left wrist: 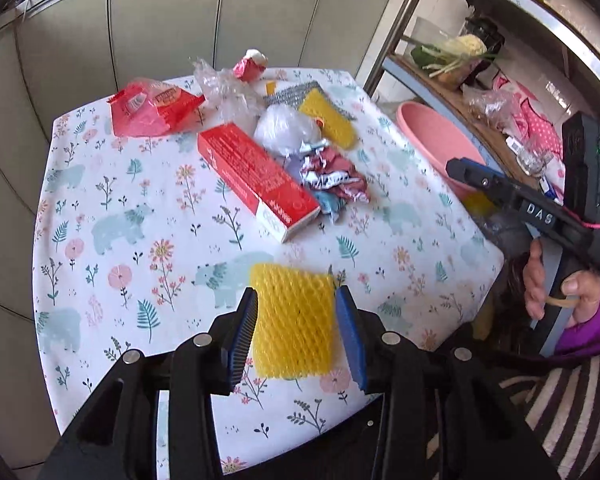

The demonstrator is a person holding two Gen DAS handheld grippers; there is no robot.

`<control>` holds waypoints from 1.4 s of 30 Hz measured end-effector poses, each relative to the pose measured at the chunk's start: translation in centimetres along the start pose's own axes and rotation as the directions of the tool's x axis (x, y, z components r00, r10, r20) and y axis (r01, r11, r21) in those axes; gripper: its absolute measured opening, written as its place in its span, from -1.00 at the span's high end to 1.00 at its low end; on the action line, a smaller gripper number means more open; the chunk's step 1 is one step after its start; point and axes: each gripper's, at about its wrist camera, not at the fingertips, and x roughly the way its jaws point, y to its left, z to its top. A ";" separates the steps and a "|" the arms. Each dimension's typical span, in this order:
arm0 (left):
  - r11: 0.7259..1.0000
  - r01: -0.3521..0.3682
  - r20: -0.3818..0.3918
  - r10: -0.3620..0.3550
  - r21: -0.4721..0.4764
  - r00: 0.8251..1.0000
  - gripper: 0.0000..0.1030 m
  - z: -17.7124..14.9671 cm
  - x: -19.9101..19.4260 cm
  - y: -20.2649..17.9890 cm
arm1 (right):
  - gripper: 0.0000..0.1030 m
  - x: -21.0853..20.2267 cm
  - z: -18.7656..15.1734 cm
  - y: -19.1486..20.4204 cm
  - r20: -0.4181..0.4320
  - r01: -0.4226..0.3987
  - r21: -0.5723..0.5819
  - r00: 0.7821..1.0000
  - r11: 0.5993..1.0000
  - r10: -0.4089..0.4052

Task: Collect trash
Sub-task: 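Grasp a yellow foam net with the left gripper while the right gripper grasps another, then carry both yellow foam nets over the pink basin and release them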

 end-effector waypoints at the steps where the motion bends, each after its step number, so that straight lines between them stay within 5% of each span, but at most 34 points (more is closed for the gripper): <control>1: 1.000 -0.006 -0.019 0.006 0.000 1.000 0.23 -0.2 0.4 0.0 | 0.15 0.1 -0.1 0.4 -0.009 -0.009 -0.008 1.000 1.000 0.009; 10: 0.999 0.014 -0.094 -0.017 -0.037 0.995 0.32 -1.6 2.4 1.5 | 0.15 2.3 0.7 4.7 -0.071 -0.085 -0.120 0.995 0.989 0.077; 13: 0.998 0.027 -0.098 -0.033 -0.060 0.995 0.82 -1.7 2.6 2.4 | 0.15 3.4 1.6 5.7 -0.086 -0.109 -0.135 0.991 0.985 0.098; 24: 0.994 0.013 0.109 -0.001 -0.112 0.994 0.85 0.5 -1.4 5.8 | 0.15 7.1 6.5 6.6 -0.063 -0.105 -0.166 0.993 0.980 0.096; 29: 0.992 0.004 0.185 0.019 -0.125 0.983 0.85 2.0 -2.9 6.9 | 0.15 8.7 8.1 3.1 -0.048 -0.023 -0.104 0.999 0.994 0.018; 42: 0.993 0.042 0.219 -0.017 -0.109 0.976 0.84 5.3 -1.9 7.6 | 0.16 15.7 6.8 1.0 -0.200 0.017 -0.137 0.979 0.990 -0.045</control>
